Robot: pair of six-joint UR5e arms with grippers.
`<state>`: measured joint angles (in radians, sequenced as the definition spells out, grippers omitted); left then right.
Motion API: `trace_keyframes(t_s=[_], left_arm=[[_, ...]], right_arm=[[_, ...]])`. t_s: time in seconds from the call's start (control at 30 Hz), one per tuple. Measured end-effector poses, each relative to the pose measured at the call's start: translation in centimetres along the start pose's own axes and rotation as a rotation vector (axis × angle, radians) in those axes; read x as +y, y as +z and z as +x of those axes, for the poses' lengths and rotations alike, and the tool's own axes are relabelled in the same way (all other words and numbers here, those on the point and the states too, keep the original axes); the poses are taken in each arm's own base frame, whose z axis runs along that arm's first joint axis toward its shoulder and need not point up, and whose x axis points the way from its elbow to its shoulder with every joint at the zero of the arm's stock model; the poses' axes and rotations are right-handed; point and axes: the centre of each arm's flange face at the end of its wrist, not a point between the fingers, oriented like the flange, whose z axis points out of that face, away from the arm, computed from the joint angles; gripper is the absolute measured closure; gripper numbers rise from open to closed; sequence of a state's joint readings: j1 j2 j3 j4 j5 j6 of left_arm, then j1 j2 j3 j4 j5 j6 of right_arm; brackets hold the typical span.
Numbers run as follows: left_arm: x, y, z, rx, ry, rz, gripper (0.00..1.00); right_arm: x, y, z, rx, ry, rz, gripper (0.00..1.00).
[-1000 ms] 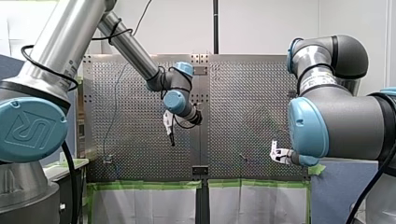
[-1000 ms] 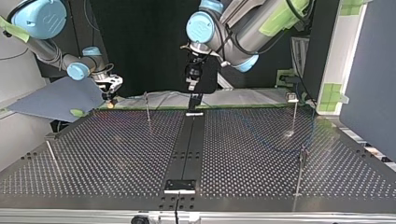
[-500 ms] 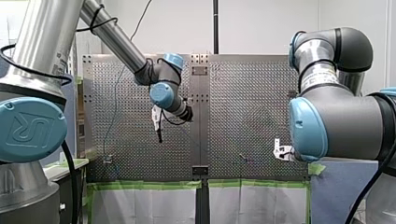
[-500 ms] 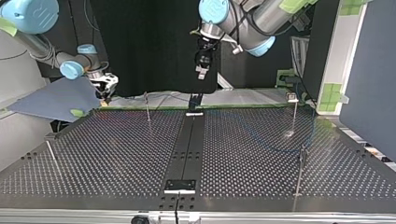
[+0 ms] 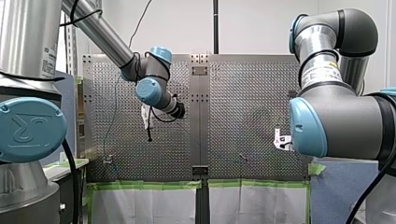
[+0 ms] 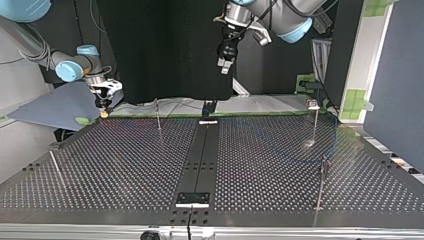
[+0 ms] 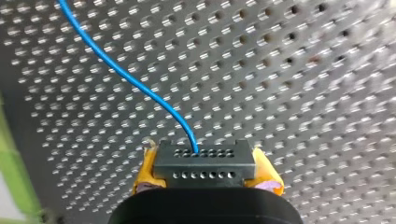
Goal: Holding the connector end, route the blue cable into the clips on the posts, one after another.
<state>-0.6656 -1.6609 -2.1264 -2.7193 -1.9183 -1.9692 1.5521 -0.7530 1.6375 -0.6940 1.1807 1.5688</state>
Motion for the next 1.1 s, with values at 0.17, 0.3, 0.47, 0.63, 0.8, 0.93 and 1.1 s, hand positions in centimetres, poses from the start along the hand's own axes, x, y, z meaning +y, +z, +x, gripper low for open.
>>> trace_keyframes(t_s=[0.17,0.3,0.47,0.63,0.8,0.93,1.1], left_arm=[[0.5,-1.5,-0.1,-0.020,0.014,0.006,0.00],[0.8,-2.2,-0.2,-0.036,0.016,0.012,0.00],[0.9,-2.4,-0.3,-0.040,0.016,0.013,0.00],[0.9,-2.4,-0.3,-0.040,0.017,0.014,0.00],[0.9,-2.5,-0.3,-0.040,0.017,0.014,0.00],[0.9,-2.5,-0.3,-0.040,0.017,0.014,0.00],[0.9,-2.5,-0.3,-0.040,0.017,0.014,0.00]], right_arm=[[-0.5,0.0,2.8,0.037,-0.017,0.014,1.00],[-0.7,-0.1,4.2,0.057,-0.021,0.023,1.00],[-0.8,-0.1,4.5,0.062,-0.023,0.024,1.00],[-0.8,-0.1,4.5,0.063,-0.023,0.025,1.00],[-0.8,-0.1,4.5,0.063,-0.023,0.025,1.00],[-0.8,-0.1,4.5,0.063,-0.023,0.025,1.00],[-0.8,-0.1,4.5,0.063,-0.023,0.025,1.00]])
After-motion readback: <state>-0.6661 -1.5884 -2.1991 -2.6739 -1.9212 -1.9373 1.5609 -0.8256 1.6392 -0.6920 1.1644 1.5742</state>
